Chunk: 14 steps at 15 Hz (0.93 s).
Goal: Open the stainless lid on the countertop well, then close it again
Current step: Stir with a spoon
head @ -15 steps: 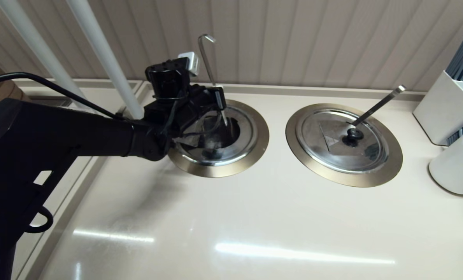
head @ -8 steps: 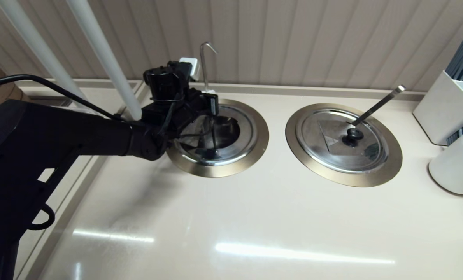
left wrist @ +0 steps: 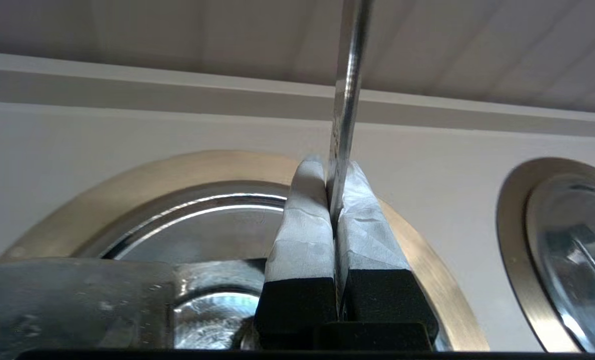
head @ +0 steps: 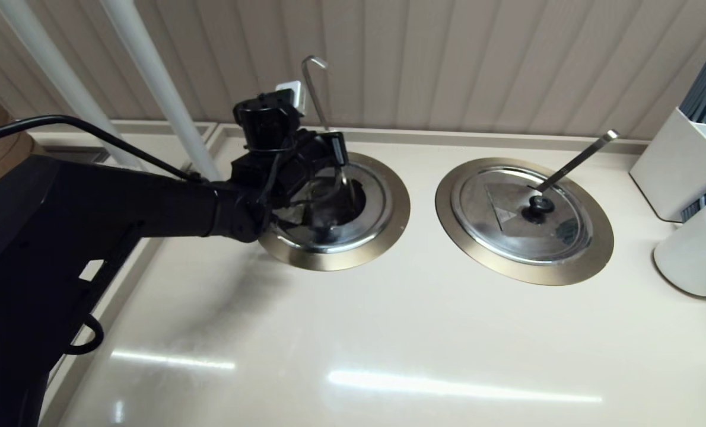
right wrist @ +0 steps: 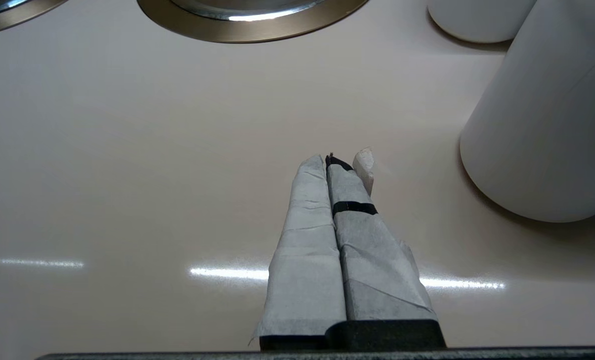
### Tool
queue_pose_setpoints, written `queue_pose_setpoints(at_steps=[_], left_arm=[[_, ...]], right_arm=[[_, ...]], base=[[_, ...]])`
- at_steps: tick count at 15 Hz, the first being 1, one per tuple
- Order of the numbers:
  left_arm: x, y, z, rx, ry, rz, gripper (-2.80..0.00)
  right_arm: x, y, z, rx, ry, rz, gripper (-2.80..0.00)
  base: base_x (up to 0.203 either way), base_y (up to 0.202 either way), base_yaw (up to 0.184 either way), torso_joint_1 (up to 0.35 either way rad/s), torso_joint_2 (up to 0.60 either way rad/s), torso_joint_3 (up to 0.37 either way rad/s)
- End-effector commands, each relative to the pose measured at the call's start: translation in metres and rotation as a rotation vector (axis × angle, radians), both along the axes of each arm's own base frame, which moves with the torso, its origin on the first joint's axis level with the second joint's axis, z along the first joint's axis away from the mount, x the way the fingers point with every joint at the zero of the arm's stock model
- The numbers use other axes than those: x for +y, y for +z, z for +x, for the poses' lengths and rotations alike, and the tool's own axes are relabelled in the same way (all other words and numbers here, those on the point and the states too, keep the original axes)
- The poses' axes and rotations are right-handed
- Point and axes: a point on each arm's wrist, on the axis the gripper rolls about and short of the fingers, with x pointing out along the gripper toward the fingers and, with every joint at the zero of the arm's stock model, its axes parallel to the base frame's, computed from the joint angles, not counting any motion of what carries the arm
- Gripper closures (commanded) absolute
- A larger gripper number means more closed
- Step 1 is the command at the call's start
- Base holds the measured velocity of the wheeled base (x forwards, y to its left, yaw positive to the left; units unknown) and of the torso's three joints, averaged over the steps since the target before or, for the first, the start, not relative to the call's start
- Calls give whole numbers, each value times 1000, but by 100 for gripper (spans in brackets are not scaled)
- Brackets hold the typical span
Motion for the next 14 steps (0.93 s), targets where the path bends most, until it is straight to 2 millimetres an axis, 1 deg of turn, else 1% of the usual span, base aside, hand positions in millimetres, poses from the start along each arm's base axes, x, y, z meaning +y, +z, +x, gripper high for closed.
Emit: queue_pose_setpoints(at_steps=[1, 3, 4, 6, 9, 11, 14], left_arm=[[-1, 1, -6, 3, -16, 2, 0], [5, 5, -16, 16, -77, 22, 0], [10, 5, -17, 18, -82, 50, 0], [21, -1, -11, 14, -43, 163, 0], [27, -7, -4, 11, -8, 215, 0], [26, -11, 3, 4, 44, 231, 0], [18, -11, 16, -14, 80, 178, 0]], right_arm=[[0, -1, 0, 4, 0, 0, 0], [0, -1, 0, 4, 0, 0, 0], [0, -1, 0, 4, 0, 0, 0], [0, -1, 0, 4, 0, 0, 0], [0, -1, 0, 4, 0, 0, 0], [0, -1, 0, 4, 0, 0, 0], [0, -1, 0, 4, 0, 0, 0]], base=[[0, 0, 0, 0, 0, 0], [0, 0, 0, 0, 0, 0], [0, 0, 0, 0, 0, 0], [0, 0, 0, 0, 0, 0], [0, 0, 0, 0, 0, 0], [0, 0, 0, 0, 0, 0], [0, 0, 0, 0, 0, 0]])
